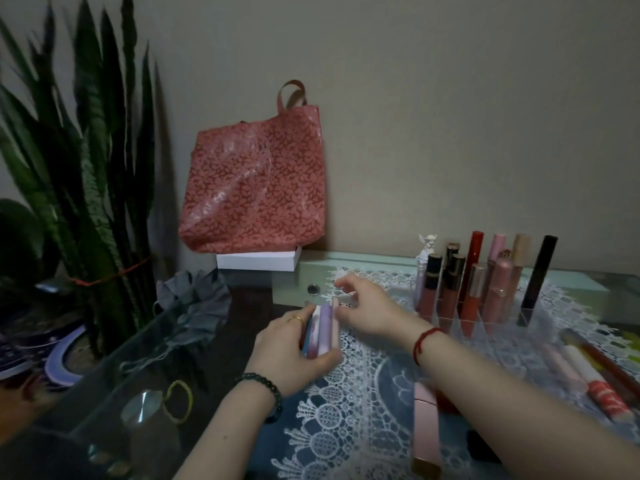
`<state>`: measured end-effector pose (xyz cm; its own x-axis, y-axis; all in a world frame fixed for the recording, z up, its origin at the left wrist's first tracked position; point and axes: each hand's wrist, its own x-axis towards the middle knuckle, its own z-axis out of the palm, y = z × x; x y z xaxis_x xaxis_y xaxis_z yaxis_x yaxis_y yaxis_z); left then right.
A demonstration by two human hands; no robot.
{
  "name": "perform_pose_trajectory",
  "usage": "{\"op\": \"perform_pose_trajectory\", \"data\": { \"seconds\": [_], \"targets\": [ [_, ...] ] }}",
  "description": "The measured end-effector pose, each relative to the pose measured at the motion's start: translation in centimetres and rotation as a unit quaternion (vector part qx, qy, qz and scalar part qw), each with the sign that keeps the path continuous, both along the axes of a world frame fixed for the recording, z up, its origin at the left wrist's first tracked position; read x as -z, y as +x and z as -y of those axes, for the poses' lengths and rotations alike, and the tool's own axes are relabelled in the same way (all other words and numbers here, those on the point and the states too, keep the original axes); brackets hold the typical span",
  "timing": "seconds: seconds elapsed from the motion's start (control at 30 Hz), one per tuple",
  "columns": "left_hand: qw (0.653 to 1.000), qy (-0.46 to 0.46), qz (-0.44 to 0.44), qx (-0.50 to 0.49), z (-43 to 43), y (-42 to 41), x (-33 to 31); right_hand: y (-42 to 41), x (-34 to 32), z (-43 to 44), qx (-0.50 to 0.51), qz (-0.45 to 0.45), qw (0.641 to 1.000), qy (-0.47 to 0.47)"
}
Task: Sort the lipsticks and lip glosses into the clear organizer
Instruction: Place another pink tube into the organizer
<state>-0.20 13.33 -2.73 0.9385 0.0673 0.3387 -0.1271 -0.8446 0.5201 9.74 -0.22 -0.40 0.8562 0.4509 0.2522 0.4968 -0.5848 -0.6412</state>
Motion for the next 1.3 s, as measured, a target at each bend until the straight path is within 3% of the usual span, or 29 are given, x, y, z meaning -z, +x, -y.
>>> {"op": "perform_pose_trajectory", "data": {
  "seconds": [0.2,0.47,0.6,0.77,0.87,1.07,1.3],
  "targets": [
    [0.998,0.042,-0.044,-0.019,0.4,0.6,0.6,1.2,0.6,-1.4,-0.002,-0.032,0.998,-0.047],
    [0.999,0.020,-0.039,-0.019,0.8,0.8,0.8,0.5,0.9,-1.5,-0.010,-0.051,0.999,-0.009],
    [0.999,0.037,-0.023,-0.015,0.6,0.6,0.8,-0.3,0.2,-1.1,0.002,-0.055,0.994,0.091],
    [0.999,0.042,0.026,0.009,1.1,0.2,0.2,-2.4,-2.0,0.0,-0.020,-0.052,0.964,0.260],
    [0.998,-0.006,0.060,0.031,1.7,-0.2,-0.5,-4.1,-3.6,1.4,-0.047,-0.044,0.940,0.336],
    [0.964,-0.199,0.121,0.124,4.2,-0.9,-1.5,-6.5,-5.8,4.8,-0.079,-0.027,0.909,0.409],
    [0.956,-0.206,0.147,0.150,7.5,-0.2,-3.3,-6.9,-6.0,8.5,-0.081,-0.013,0.904,0.419]
  ]
}}
